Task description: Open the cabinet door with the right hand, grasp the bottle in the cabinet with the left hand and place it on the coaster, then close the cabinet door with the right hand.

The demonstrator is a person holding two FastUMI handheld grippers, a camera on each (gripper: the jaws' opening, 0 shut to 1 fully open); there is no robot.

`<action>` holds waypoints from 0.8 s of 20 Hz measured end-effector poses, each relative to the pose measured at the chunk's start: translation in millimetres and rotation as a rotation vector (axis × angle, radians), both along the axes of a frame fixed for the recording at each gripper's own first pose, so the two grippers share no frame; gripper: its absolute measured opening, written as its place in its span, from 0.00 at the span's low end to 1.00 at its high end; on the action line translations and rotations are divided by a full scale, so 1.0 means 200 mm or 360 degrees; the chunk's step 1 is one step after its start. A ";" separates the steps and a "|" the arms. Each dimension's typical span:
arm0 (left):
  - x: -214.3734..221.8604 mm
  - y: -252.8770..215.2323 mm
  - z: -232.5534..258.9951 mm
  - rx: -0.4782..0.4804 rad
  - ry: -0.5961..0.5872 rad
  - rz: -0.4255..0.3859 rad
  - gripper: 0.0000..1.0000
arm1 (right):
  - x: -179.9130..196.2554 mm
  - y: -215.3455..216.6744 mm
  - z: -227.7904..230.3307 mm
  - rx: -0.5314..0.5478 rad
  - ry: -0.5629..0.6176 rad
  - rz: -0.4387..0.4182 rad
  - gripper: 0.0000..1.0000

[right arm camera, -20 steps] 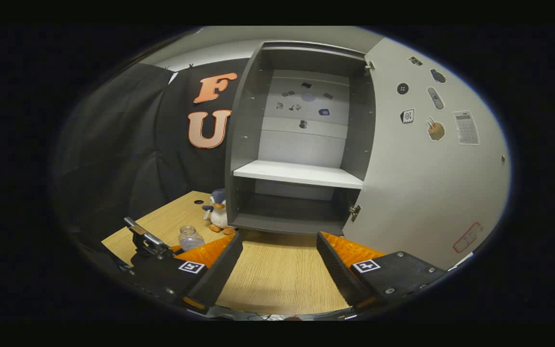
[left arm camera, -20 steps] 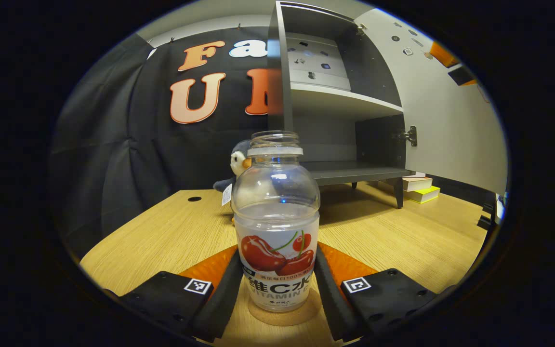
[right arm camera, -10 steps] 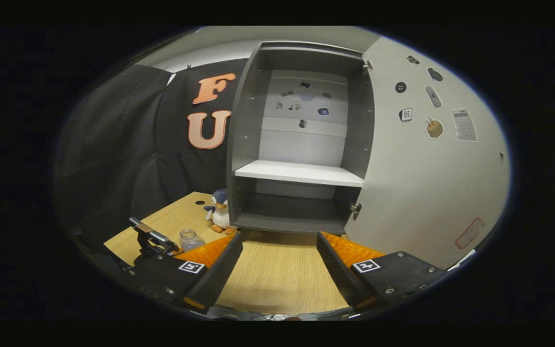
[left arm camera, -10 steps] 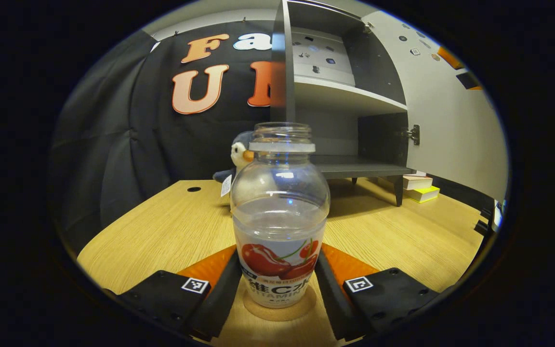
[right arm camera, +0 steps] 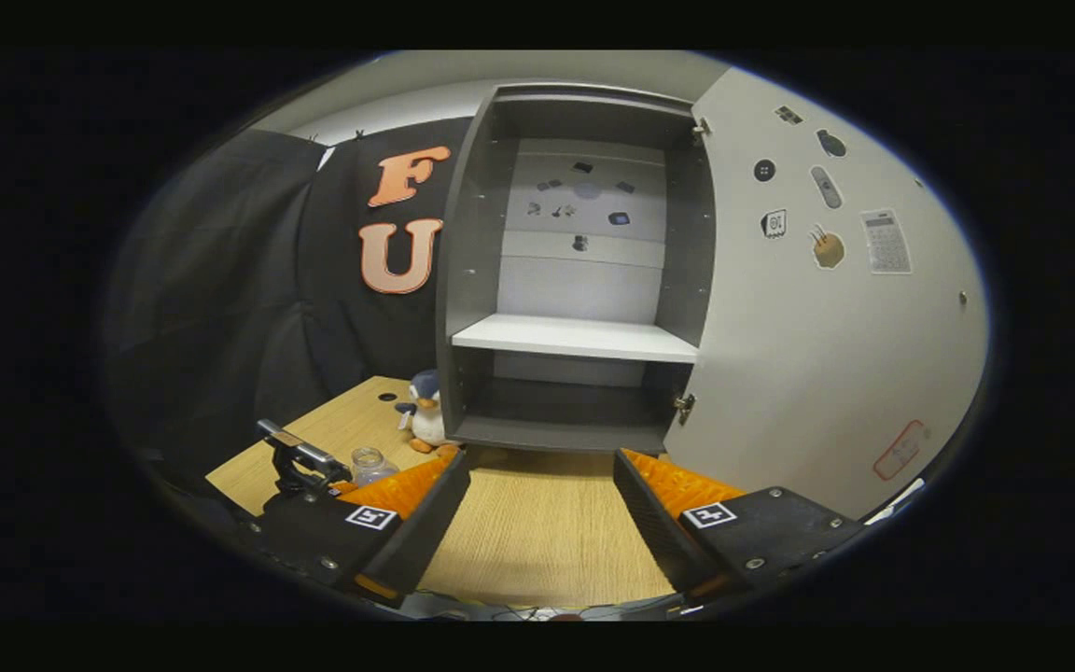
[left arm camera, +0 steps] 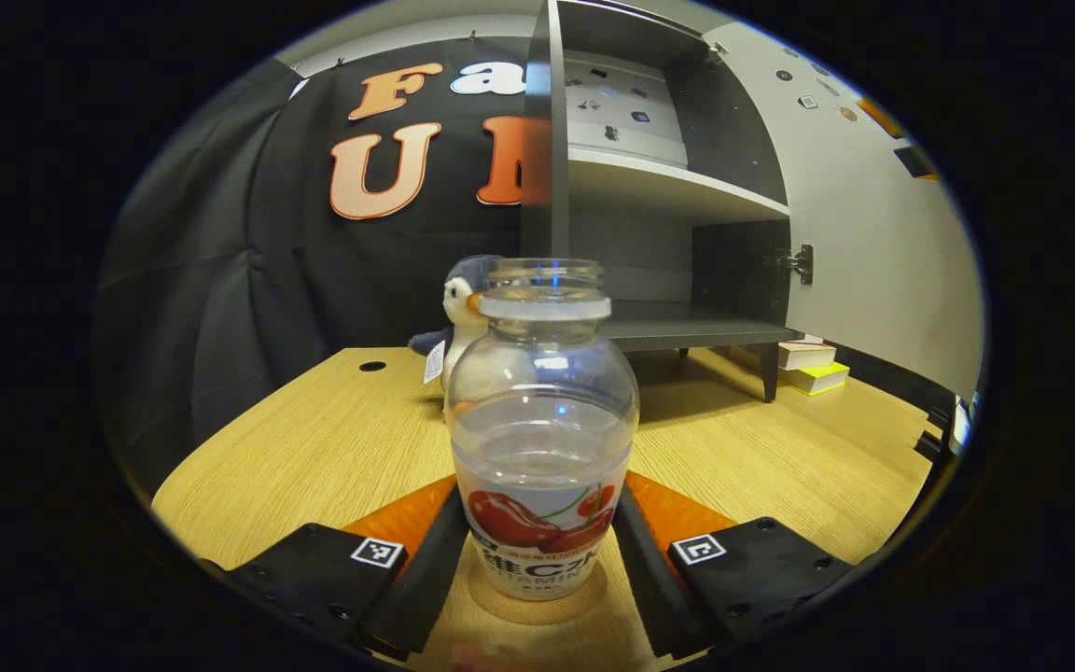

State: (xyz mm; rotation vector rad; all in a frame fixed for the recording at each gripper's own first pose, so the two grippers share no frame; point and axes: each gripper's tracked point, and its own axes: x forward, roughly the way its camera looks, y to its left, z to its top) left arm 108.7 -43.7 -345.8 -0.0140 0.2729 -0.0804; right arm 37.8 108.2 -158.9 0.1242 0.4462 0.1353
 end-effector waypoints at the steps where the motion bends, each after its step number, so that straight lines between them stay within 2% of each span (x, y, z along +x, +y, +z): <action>1: 0.00 0.00 0.01 0.0002 -0.0012 0.0002 0.89 | 0.00 0.00 0.01 0.0004 -0.0002 0.0000 0.95; 2: 0.00 0.00 0.04 0.0007 -0.0022 -0.0002 0.97 | -0.01 0.01 0.01 0.0010 -0.0003 0.0002 0.96; 8: 0.03 -0.02 0.19 0.0027 -0.0092 -0.0036 0.96 | -0.02 0.00 0.09 0.0020 -0.0059 0.0002 0.95; 16: 0.04 0.00 0.53 0.0010 -0.0221 -0.0032 0.97 | -0.05 -0.13 0.24 0.0055 -0.0174 -0.0099 0.95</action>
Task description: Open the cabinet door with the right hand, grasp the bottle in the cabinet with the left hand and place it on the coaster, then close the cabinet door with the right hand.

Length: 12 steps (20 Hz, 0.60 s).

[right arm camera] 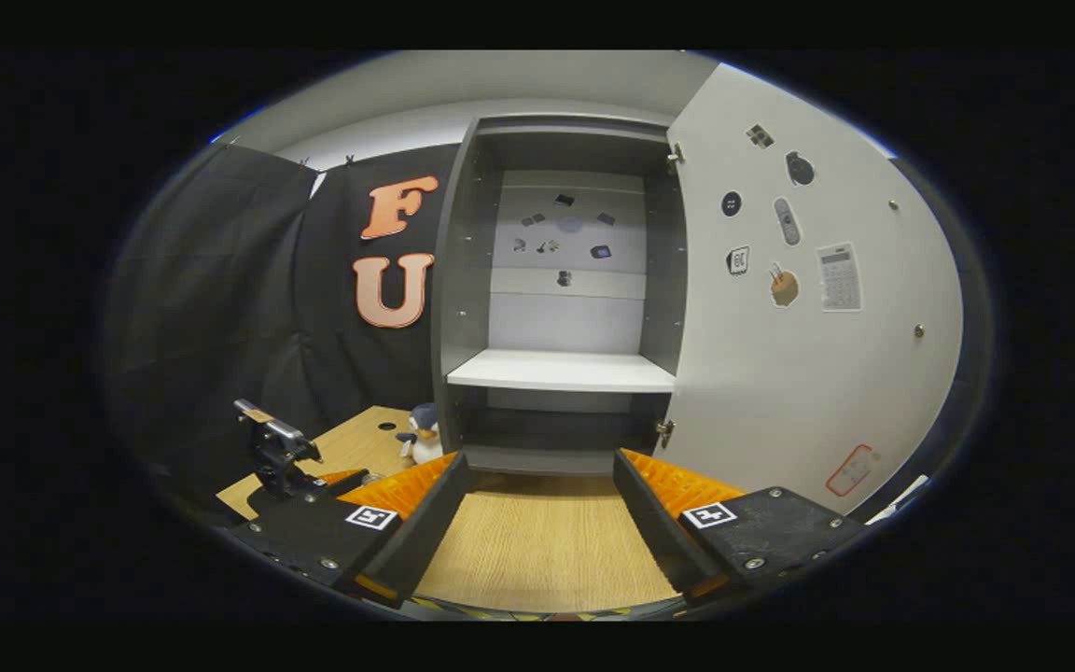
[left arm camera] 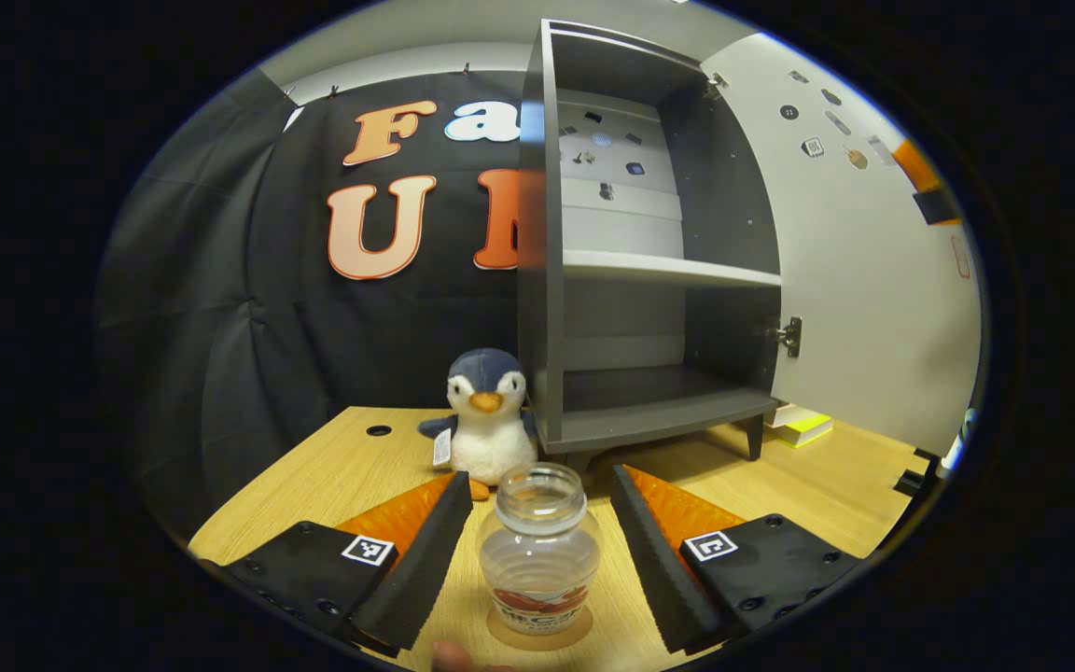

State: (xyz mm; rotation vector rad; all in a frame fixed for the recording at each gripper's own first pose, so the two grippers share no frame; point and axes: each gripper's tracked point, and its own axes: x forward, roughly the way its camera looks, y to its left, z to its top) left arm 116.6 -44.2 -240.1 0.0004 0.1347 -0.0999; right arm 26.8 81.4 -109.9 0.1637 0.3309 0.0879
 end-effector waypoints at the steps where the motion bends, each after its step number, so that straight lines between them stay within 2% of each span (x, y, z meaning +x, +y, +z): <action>1: 0.00 0.00 0.05 -0.0012 -0.0018 -0.0003 0.97 | -0.01 -0.02 0.02 -0.0004 -0.0015 -0.0014 0.95; 12: -0.03 -0.05 0.51 -0.0032 -0.0114 0.0018 0.97 | -0.09 -0.36 0.25 0.0020 -0.0195 -0.0200 0.95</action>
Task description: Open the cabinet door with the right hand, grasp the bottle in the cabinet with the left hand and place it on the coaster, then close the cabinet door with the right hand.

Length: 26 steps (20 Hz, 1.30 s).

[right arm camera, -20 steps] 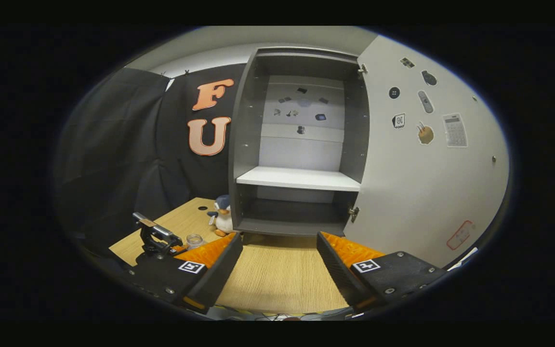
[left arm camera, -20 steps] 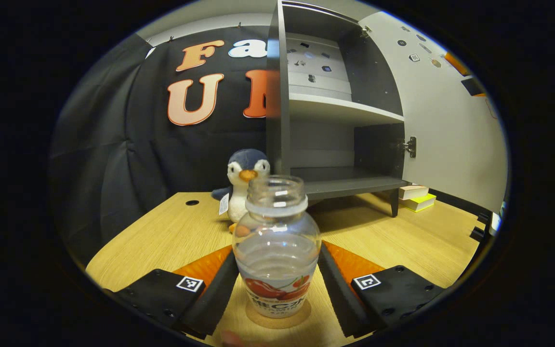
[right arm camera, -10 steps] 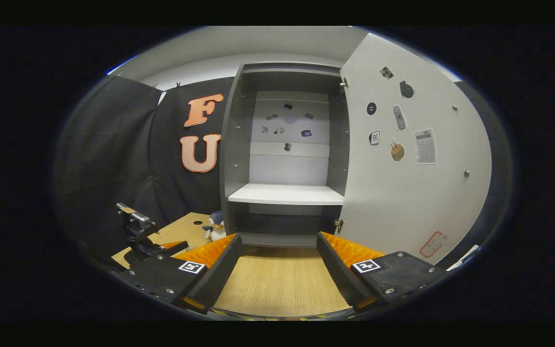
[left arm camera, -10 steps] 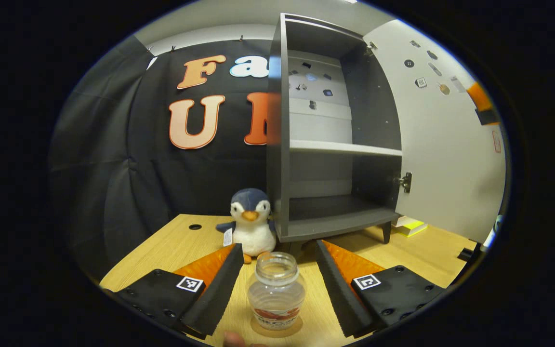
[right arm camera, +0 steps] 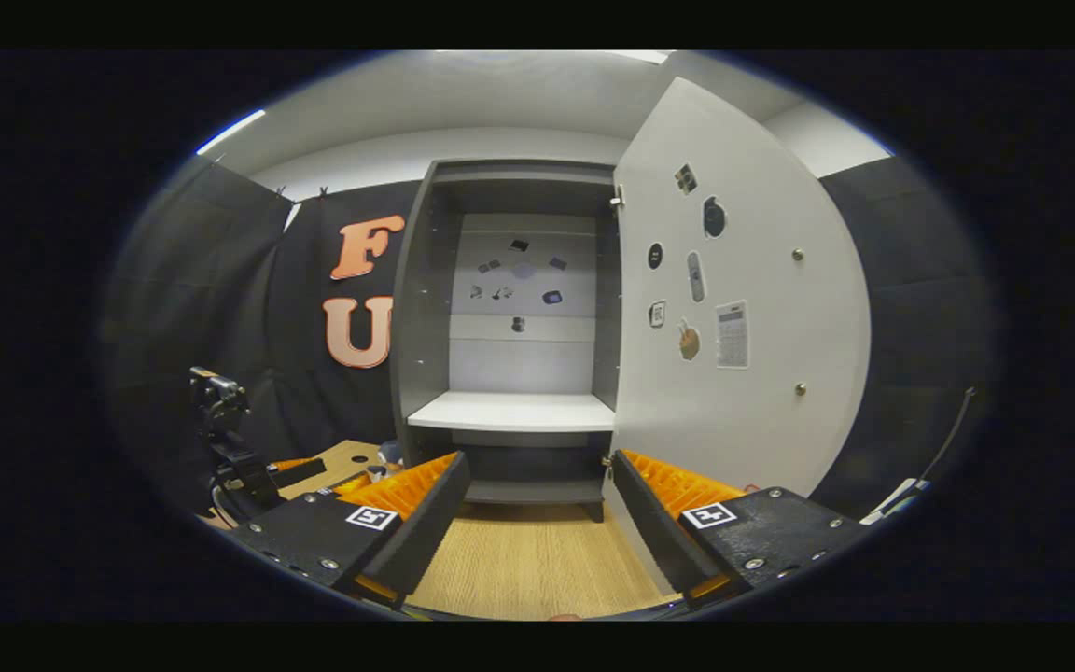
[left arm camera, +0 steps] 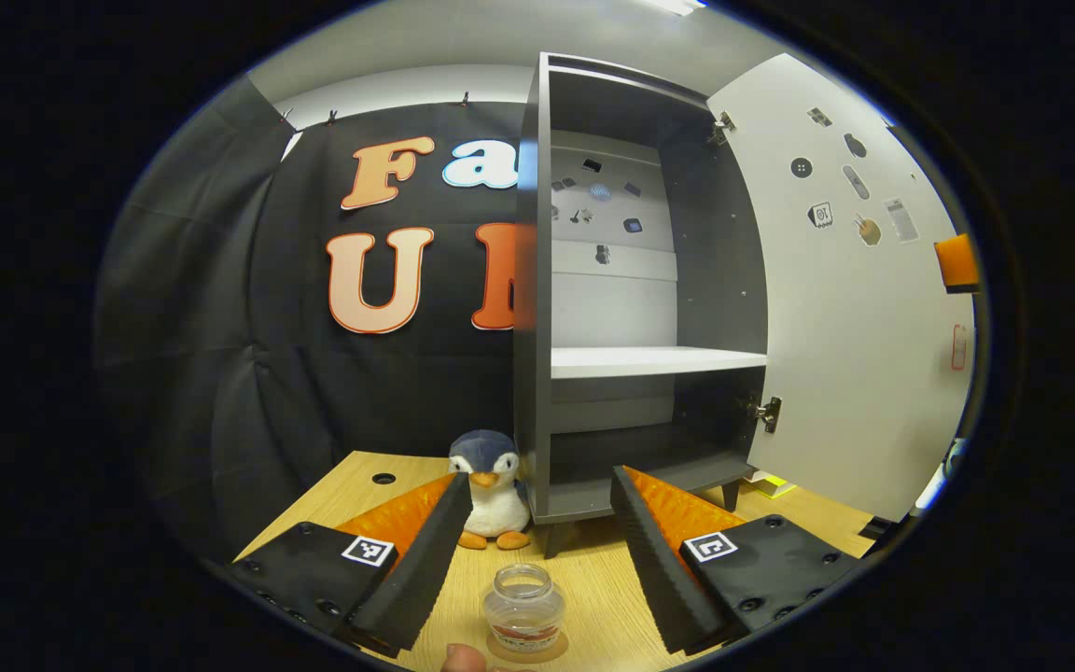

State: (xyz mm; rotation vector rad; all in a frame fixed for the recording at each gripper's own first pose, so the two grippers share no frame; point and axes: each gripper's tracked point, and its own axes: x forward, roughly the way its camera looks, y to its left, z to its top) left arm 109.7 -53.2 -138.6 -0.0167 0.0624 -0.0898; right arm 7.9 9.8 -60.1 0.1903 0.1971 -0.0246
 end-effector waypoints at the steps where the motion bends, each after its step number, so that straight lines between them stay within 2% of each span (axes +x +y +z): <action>1: -0.01 -0.01 0.04 -0.0016 -0.0005 0.0004 0.96 | -0.02 -0.04 0.01 0.0013 -0.0011 -0.0024 0.95; 6: -0.01 -0.08 0.18 -0.0027 -0.0031 0.0009 0.97 | -0.12 -0.25 0.05 0.0048 -0.0024 -0.0118 0.97; 12: 0.01 -0.23 0.33 -0.0082 -0.0053 -0.0007 0.97 | -0.27 -0.49 0.13 -0.0110 -0.0072 -0.0178 0.95; 19: -0.03 -0.36 0.44 -0.0109 -0.0081 0.0034 0.97 | -0.37 -0.82 0.14 -0.0111 -0.0088 -0.0259 0.95; 23: -0.07 -0.37 0.50 -0.0096 -0.0089 0.0105 0.97 | -0.37 -1.03 0.13 -0.0094 -0.0092 -0.0289 0.95; 26: -0.11 -0.36 0.55 -0.0063 -0.0118 0.0151 0.97 | -0.30 -1.08 0.11 -0.0075 -0.0100 -0.0235 0.95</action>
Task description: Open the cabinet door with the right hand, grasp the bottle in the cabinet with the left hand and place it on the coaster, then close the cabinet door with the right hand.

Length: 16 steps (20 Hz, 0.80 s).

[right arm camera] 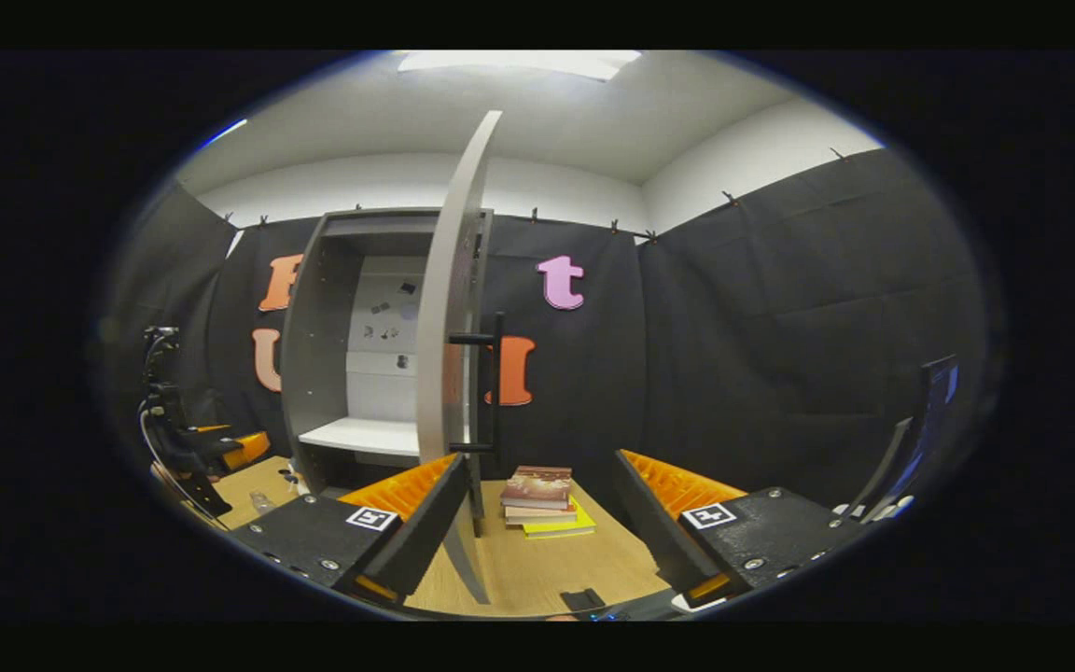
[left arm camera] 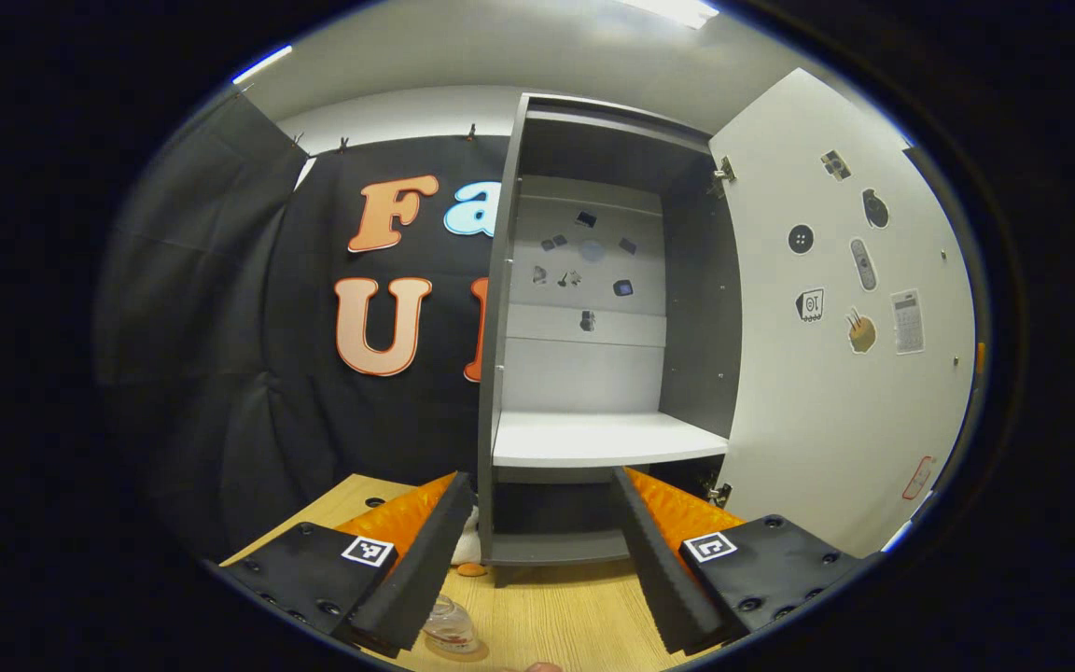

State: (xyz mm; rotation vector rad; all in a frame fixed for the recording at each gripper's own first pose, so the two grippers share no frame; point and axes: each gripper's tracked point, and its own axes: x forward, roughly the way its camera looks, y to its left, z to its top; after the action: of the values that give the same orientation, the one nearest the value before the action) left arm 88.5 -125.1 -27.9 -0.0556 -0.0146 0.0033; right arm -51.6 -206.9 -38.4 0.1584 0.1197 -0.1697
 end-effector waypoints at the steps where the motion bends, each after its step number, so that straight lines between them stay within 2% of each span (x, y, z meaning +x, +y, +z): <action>1: -0.01 0.00 0.01 0.0012 -0.0007 0.0012 0.97 | 0.03 0.00 -0.02 0.0009 0.0004 0.0020 0.95; 4: -0.03 0.02 0.04 0.0052 -0.0021 0.0035 0.97 | 0.11 0.01 -0.06 0.0063 0.0008 0.0082 0.94; 5: -0.03 0.04 0.04 0.0057 -0.0028 0.0048 0.97 | 0.12 0.02 -0.07 0.0083 0.0007 0.0102 0.96; 6: -0.03 0.05 0.05 0.0051 -0.0032 0.0057 0.97 | 0.14 0.03 -0.07 0.0107 0.0000 0.0128 0.88; 7: -0.03 0.06 0.05 0.0040 -0.0028 0.0061 0.98 | 0.14 0.05 -0.08 0.0121 0.0009 0.0156 0.92; 11: 0.00 0.13 0.02 0.0009 0.0005 0.0087 0.97 | 0.15 0.10 -0.07 0.0157 0.0013 0.0226 0.90; 13: 0.02 0.15 0.02 -0.0013 0.0014 0.0087 0.96 | 0.17 0.21 -0.04 0.0155 -0.0009 0.0282 0.93; 14: 0.03 0.16 0.01 -0.0010 0.0022 0.0087 0.95 | 0.19 0.28 -0.02 0.0156 -0.0018 0.0316 0.90; 16: 0.04 0.18 0.02 -0.0002 0.0015 0.0086 0.95 | 0.22 0.40 -0.01 0.0192 -0.0022 0.0403 0.90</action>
State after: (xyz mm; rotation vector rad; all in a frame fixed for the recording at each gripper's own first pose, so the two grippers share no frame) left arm 96.5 -88.4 -24.6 -0.0567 -0.0069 0.0579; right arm -7.5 -127.0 -41.3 0.2628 0.1353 0.0911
